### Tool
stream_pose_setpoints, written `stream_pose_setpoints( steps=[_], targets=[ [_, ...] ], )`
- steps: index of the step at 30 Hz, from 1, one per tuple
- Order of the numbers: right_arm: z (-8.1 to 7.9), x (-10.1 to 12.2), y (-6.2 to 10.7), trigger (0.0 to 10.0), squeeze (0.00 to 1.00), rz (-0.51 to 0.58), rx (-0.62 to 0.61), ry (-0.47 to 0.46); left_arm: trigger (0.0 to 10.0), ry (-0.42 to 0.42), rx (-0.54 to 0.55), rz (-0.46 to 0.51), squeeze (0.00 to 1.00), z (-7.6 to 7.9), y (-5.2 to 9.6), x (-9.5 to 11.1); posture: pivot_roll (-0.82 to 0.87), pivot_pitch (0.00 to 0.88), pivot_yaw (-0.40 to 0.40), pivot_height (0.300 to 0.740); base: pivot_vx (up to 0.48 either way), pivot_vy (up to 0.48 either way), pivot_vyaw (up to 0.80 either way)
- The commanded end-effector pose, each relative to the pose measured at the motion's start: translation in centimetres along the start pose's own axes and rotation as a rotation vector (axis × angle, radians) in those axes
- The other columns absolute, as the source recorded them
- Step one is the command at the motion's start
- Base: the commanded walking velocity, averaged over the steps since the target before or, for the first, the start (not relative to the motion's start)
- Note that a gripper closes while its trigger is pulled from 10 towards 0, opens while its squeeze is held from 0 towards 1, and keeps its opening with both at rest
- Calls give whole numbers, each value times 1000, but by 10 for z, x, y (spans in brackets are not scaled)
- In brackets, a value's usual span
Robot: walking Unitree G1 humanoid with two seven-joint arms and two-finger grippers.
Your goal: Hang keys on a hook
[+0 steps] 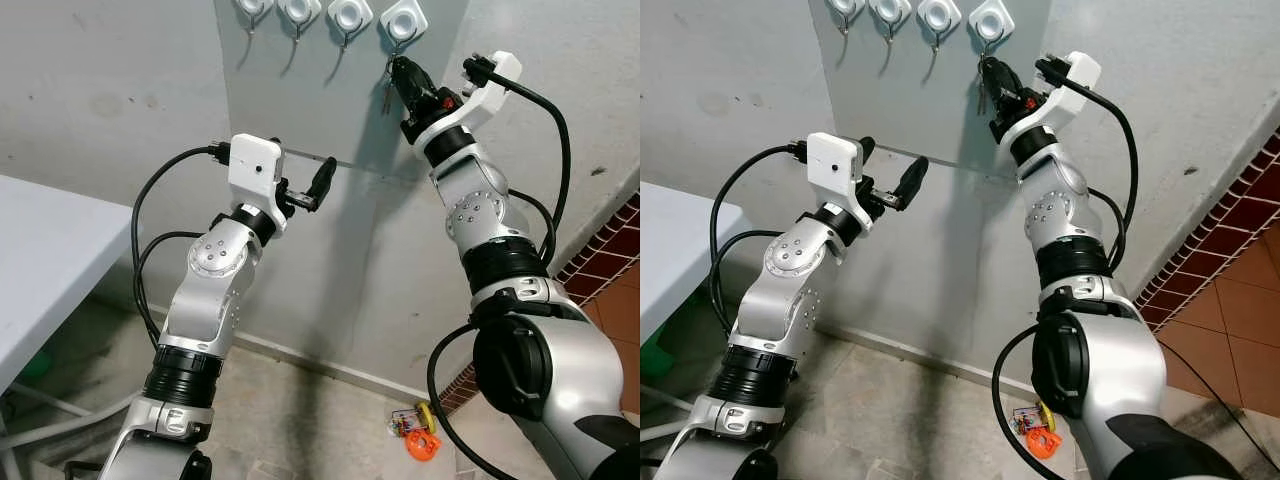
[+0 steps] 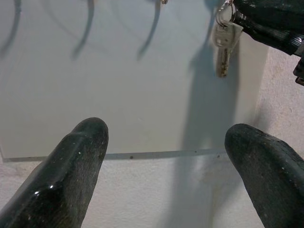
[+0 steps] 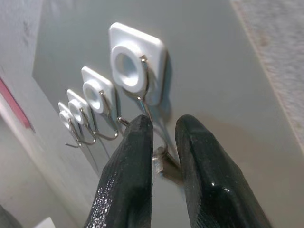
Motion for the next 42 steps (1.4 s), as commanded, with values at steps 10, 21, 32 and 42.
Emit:
stream_pose_setpoints(
  steps=[10,21,32,42],
  targets=[
    [0,9,2,10000,1000,51,11,-33,10000,-25,7,30,0,-2,-3,11,8,72,-34,732,0,0,0],
    [15,-2,16,10000,0,20,-63,11,10000,-30,12,30,0,-3,-4,11,5,72,-28,732,0,0,0],
    [31,-9,40,10000,0,32,-141,124,10000,-43,28,33,0,-4,-4,11,1,64,-24,732,0,0,0],
    [46,-26,85,10000,0,0,-189,274,10000,7,97,-30,0,-12,10,-14,-3,49,-15,732,0,0,0]
  ],
)
Point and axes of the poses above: a point about 5 cm out from each wrist's last joint towards the gripper, its own y axis pointing back from the gripper into the wrist, its own x axis along the axis of the wrist's last joint, z = x × y, the point moved 3 cm from there along -y, pointing out of the wrist towards the gripper, and after that the axes turned 6 degrees about -y, right-handed, at the moved point
